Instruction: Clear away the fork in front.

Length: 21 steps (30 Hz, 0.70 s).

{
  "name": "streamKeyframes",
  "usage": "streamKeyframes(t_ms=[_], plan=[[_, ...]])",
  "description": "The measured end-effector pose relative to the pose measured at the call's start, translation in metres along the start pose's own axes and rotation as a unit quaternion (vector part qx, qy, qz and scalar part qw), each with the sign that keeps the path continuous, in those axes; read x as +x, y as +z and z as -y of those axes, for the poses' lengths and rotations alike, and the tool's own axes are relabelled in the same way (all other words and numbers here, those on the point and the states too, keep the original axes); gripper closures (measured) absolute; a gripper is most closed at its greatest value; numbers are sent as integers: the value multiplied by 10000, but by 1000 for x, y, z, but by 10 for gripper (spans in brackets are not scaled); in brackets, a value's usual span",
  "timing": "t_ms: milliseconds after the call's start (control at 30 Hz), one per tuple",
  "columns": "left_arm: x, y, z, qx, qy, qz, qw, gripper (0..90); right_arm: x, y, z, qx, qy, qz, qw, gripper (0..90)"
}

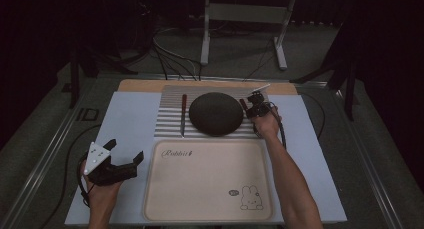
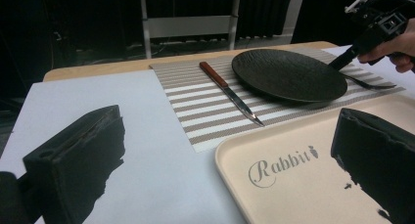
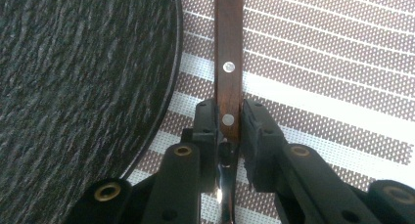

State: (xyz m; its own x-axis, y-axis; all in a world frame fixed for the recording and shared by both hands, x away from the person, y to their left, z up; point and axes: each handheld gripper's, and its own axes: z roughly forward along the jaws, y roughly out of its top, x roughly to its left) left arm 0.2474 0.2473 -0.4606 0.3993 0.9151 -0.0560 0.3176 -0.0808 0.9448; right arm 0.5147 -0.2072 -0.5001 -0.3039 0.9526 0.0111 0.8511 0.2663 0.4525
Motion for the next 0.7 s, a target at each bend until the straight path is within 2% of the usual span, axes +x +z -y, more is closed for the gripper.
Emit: streamKeyframes(t_ms=[167, 267, 367, 500, 633, 700], plan=[[0, 0, 0, 6, -5, 0, 10000, 0, 0, 3, -1, -91, 42, -49, 9999, 744], [1, 0, 0, 7, -6, 0, 10000, 0, 3, 4, -2, -134, -71, 46, 9999, 744], [0, 0, 0, 4, -7, -3, 10000, 0, 4, 3, -2, -98, -29, 99, 9999, 772], [0, -1, 0, 2, 1, -8, 10000, 0, 7, 2, -2, -18, -170, 201, 9997, 778], [1, -1, 1, 9, -6, -13, 10000, 0, 9, 1, 3, -153, -197, 354, 9991, 779], [1, 0, 1, 15, 2, -17, 10000, 0, 7, -2, 4, -268, -164, 334, 9989, 779]])
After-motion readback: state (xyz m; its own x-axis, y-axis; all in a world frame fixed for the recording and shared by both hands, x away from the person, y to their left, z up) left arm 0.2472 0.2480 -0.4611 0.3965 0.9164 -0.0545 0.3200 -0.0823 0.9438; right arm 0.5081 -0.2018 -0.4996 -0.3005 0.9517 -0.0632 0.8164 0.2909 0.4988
